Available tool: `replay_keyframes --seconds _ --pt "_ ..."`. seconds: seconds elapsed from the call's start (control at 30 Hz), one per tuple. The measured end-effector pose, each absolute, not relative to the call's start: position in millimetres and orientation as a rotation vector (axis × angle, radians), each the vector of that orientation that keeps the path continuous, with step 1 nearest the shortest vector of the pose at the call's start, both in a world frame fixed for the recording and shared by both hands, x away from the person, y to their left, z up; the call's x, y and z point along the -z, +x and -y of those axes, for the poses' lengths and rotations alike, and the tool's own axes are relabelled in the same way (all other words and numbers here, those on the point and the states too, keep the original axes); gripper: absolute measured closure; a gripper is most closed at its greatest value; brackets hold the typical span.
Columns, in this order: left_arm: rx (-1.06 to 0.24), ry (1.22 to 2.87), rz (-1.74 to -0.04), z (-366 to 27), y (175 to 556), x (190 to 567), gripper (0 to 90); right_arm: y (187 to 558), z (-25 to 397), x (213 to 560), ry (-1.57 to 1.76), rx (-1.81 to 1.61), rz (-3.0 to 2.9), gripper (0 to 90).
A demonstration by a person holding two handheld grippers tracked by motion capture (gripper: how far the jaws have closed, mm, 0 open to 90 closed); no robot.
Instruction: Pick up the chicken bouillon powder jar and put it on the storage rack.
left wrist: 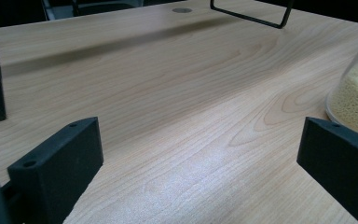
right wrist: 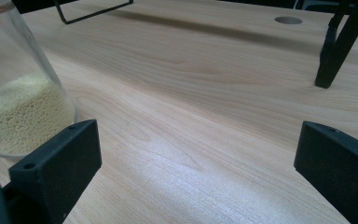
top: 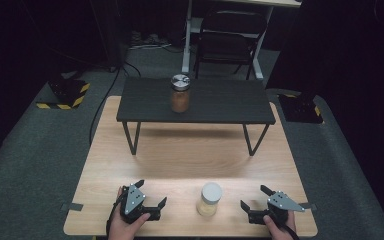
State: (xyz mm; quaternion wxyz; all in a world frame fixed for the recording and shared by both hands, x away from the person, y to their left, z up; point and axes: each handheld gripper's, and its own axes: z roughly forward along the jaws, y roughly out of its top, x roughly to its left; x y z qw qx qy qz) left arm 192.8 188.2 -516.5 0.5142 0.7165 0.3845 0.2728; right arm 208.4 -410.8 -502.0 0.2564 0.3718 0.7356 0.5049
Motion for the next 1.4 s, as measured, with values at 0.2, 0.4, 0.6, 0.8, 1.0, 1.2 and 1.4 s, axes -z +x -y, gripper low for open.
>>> replay_keyframes --seconds 0.2,0.4,0.6,0.8,1.0,1.2,1.4 --pt "-0.650 1.733 -0.916 -187.7 194.8 515.4 0.4 207.2 413.0 501.2 1.018 -1.376 -1.984 0.2" --pt "-0.645 1.732 -0.913 -188.9 194.9 515.6 0.4 199.7 415.3 495.6 1.004 -1.419 -1.947 0.0" --pt "-0.652 1.738 -0.909 -187.5 194.4 515.4 0.4 193.7 412.4 489.4 0.960 -1.458 -1.940 0.0" --pt "-0.653 1.744 -0.906 -187.1 194.6 514.8 0.4 190.8 406.1 484.6 0.896 -1.491 -1.966 0.1" --pt "-0.646 1.737 -0.908 -188.2 194.9 515.4 0.4 187.7 397.2 480.5 0.834 -1.523 -1.987 0.0" --pt "-0.641 1.736 -0.908 -189.0 195.3 515.4 0.4 187.2 389.9 478.1 0.783 -1.567 -2.015 0.0" --pt "-0.635 1.736 -0.909 -189.4 195.8 515.2 0.4 186.1 381.1 477.6 0.745 -1.601 -2.022 0.1"
